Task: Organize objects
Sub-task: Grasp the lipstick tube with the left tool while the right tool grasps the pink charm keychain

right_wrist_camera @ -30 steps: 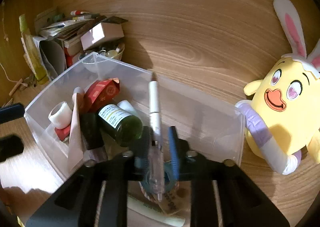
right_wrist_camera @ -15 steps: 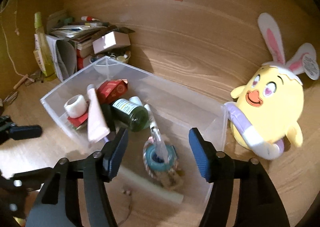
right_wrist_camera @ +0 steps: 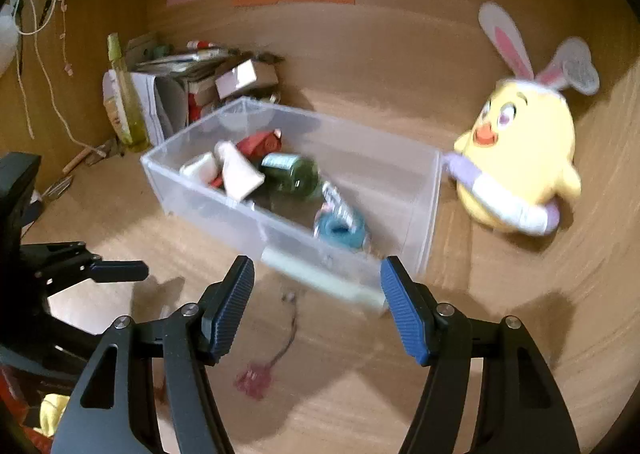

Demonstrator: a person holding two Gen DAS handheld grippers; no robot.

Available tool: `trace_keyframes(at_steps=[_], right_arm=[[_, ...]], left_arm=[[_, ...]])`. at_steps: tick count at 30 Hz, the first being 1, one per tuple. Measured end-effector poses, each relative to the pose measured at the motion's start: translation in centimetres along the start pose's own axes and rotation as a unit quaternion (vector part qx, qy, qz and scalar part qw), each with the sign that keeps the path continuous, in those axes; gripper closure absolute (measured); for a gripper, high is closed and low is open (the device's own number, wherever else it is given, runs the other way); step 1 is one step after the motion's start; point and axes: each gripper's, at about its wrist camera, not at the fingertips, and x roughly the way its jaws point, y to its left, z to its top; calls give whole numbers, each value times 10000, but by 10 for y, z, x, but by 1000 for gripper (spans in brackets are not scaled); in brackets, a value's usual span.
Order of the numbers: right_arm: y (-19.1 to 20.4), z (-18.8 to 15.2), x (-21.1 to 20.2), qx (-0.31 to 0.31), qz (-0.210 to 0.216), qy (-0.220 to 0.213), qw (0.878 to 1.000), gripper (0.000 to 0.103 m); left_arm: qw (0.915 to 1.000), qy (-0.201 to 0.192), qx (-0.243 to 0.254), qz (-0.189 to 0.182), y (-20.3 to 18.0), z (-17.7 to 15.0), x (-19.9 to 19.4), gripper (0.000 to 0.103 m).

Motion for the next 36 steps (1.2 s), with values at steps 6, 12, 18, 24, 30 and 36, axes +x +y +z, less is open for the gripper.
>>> trace_keyframes(at_steps=[6,12,18,24,30,36], right_arm=[[6,-34,8,28,248,472,9986,41],[19,-52,13,-77,404,708,9966,42],[24,-58,18,41,466,787,9958,65],[29,-60,18,-60,310,680,9972,78],[23,-53,8,127,237,404,9988,78],[15,-39,-7,338,342,141,9987,78]], left_arm=[[9997,0,222,143,-12,-11,-3,40],[9987,-8,352,366,-15,-17,-1,54],[9989,-69,337,309,-12,-22,-5,73],[9994,-75,175,292,-3,-21,-6,89],[9996,-96,-45,261,7,-17,-7,89],[9989,-369,-132,255,10,-7,-20,89]])
